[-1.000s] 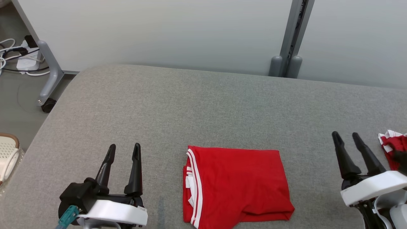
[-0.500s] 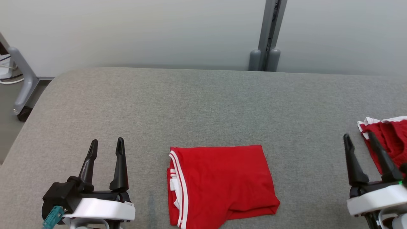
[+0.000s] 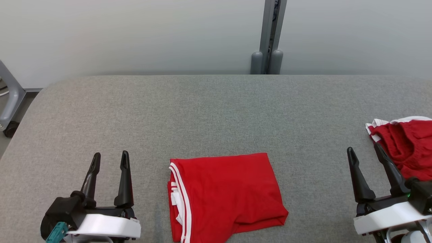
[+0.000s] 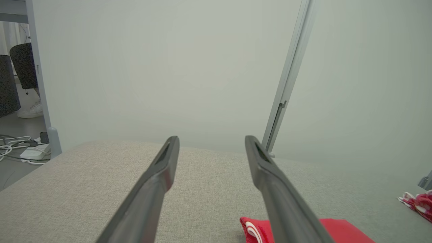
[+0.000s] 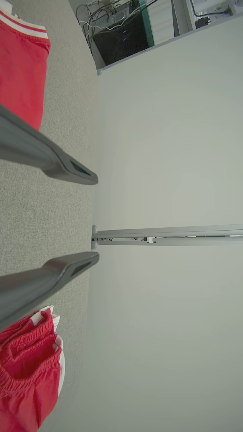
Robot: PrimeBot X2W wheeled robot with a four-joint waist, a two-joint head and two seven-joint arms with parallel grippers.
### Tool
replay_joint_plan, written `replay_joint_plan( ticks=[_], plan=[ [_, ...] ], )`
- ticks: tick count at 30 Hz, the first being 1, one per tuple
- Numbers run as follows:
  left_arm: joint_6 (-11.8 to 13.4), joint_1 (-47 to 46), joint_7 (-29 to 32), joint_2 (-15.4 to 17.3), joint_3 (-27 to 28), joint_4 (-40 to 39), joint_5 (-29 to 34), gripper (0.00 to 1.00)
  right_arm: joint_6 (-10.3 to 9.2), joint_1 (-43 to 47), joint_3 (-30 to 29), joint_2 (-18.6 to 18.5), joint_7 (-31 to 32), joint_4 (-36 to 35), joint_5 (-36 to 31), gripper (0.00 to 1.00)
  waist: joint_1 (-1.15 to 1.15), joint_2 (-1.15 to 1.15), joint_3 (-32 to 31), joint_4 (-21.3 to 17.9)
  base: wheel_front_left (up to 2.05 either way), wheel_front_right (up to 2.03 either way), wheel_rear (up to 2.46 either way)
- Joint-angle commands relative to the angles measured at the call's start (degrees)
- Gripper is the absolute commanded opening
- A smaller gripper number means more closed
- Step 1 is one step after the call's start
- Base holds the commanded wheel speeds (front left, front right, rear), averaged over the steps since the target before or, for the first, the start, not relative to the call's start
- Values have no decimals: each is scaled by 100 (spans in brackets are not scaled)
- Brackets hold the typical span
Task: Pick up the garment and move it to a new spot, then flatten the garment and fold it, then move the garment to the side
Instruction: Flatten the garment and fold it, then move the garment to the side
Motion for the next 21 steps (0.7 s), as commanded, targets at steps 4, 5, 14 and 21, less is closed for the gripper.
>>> replay_joint_plan(
  ticks=[4,5,14,21],
  plan=[
    [14,-5,-24,19,-36,-1,48,100,1,15,-46,11,-23,-52,-37,100,0,0,-14,5,0,0,0],
    [-1,-5,-24,19,-43,16,44,100,1,13,-57,20,-24,-57,-39,100,0,0,-16,8,0,0,0],
    [-38,-18,-24,19,-89,65,37,100,1,21,-93,85,-24,-20,20,100,0,0,-22,52,0,0,0],
    [-10,-43,-24,19,-113,81,16,100,1,-449,667,-80,16,820,573,100,0,0,-17,95,0,0,0]
  ],
)
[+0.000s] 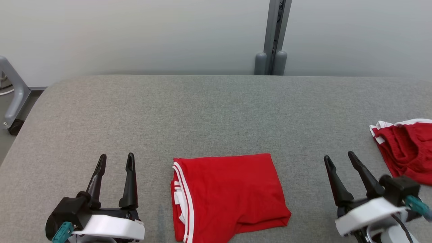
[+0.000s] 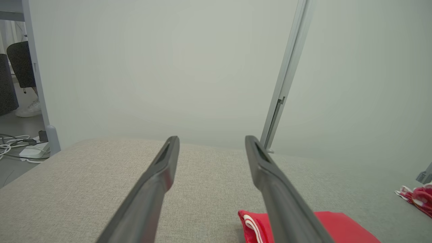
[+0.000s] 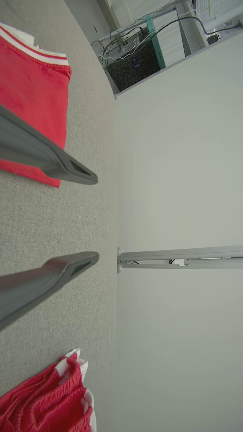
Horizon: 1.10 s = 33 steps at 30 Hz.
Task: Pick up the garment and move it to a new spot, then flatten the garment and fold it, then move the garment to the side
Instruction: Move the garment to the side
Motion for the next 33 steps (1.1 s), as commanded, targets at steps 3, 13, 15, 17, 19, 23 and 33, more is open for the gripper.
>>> replay_joint_plan(
  ticks=[3,13,15,17,19,23,33],
  plan=[
    [-48,-89,-24,21,-5,67,-26,100,1,-584,409,-98,286,636,397,100,0,0,-43,83,0,0,0],
    [34,-68,-24,21,-150,92,-100,100,1,-1465,1152,21,1539,2013,1488,100,0,0,-64,595,0,0,0],
    [31,-80,-24,19,-169,94,-111,100,1,-1511,1174,16,1674,2143,1582,100,0,0,-53,649,0,0,0],
    [34,-97,-24,19,-187,95,-123,100,2,-1574,1243,71,1935,2338,1808,100,0,0,-36,741,0,0,0],
    [36,-103,-24,20,-199,109,-135,100,1,-1622,1212,96,2202,2584,2006,100,0,0,-27,821,0,0,0],
    [49,-89,-24,19,-209,112,-140,100,1,-1662,1244,211,2808,3062,2217,100,0,0,-24,932,0,0,0],
    [66,-126,-24,19,-204,117,-158,100,0,-1635,1376,288,3067,3140,2565,0,0,0,30,976,0,0,0]
  ],
)
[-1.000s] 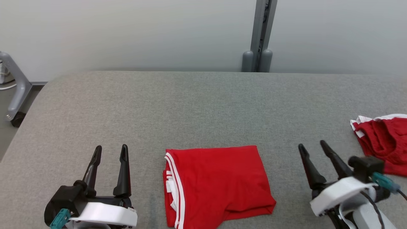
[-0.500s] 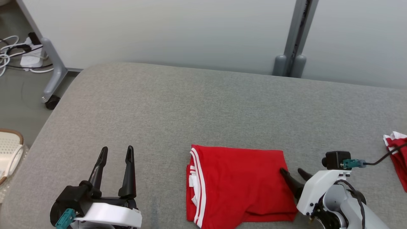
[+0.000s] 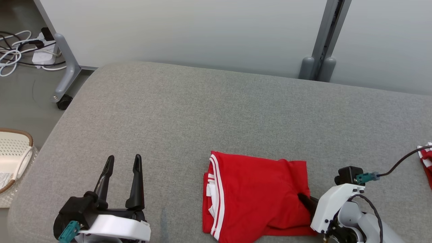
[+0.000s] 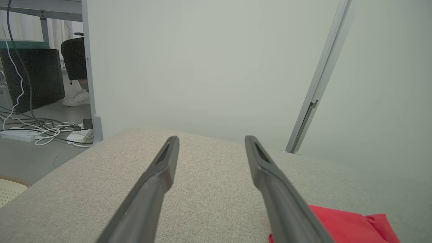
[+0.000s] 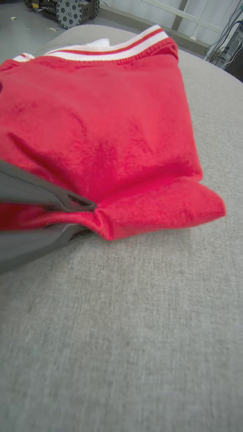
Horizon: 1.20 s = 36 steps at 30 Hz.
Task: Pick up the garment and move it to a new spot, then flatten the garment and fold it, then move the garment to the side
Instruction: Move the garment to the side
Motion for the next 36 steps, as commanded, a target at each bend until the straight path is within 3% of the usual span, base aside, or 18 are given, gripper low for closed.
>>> replay_joint_plan(
  ticks=[1,10,25,36],
  plan=[
    [39,-86,-24,18,6,-7,-10,100,-1,3,19,10,-120,35,-41,0,0,0,0,-19,0,0,0],
    [-40,-108,-24,16,-21,-62,66,100,0,-232,-134,-189,-1088,-108,-235,0,0,0,-50,-462,0,0,0],
    [-82,-432,-24,18,-540,-32,44,100,0,-37,-103,-514,-1535,-697,-434,0,0,0,113,-2226,0,0,0],
    [-104,-621,-24,20,-652,44,72,100,0,-92,-47,-546,-1712,-972,-493,0,0,0,245,-2805,0,0,0]
  ],
)
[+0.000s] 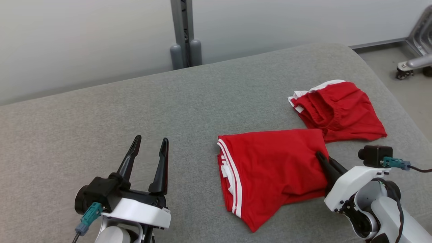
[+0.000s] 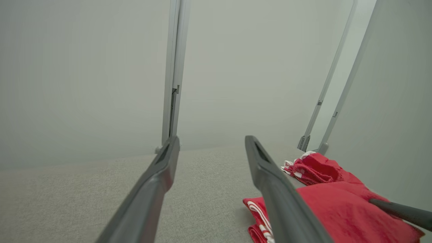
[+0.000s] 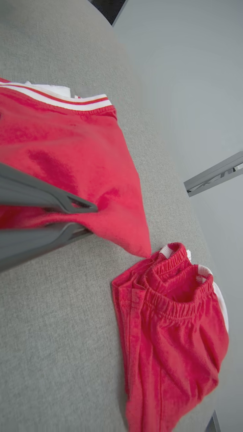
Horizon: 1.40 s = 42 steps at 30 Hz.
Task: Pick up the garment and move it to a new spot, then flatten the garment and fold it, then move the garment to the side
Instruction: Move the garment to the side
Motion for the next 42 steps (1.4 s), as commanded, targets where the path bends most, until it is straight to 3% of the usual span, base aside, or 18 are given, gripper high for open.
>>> replay_joint_plan(
  ticks=[1,10,17,28,32,37,38,39,40,42],
  plan=[
    [-12,-81,-24,24,-5,11,13,100,1,-72,15,-58,-117,-99,-24,0,0,0,50,-71,0,0,0],
    [-32,-196,-24,23,-78,42,77,100,1,-792,421,-487,-343,-265,-363,0,0,0,296,72,0,0,0],
    [-43,-393,-24,23,-134,41,166,100,0,-1643,608,-1051,-408,-98,-44,0,0,0,740,296,0,0,0],
    [-25,-590,-24,23,-132,62,260,100,0,-2437,710,-1870,-579,921,189,0,0,0,1110,456,0,0,0],
    [-14,-669,-24,23,-154,59,272,100,0,-2627,656,-1996,-645,1330,126,0,0,0,1187,427,0,0,0],
    [-20,-733,-24,23,-192,73,293,100,0,-2802,634,-1899,-869,1781,3,0,0,0,1265,396,0,0,0],
    [-19,-755,-24,23,-198,79,293,100,0,-2838,627,-1860,-920,1918,-32,13,0,0,1279,390,0,0,0],
    [-23,-776,-24,23,-206,91,291,100,0,-2938,611,-1743,-1048,2220,-131,42,0,0,1304,387,0,0,0],
    [-27,-786,-24,24,-211,99,289,100,0,-2981,592,-1687,-1095,2392,-180,100,0,0,1316,390,0,0,0],
    [-33,-806,-24,24,-221,110,286,100,0,-3024,580,-1634,-1156,2560,-242,100,0,0,1325,395,0,0,0]
  ],
)
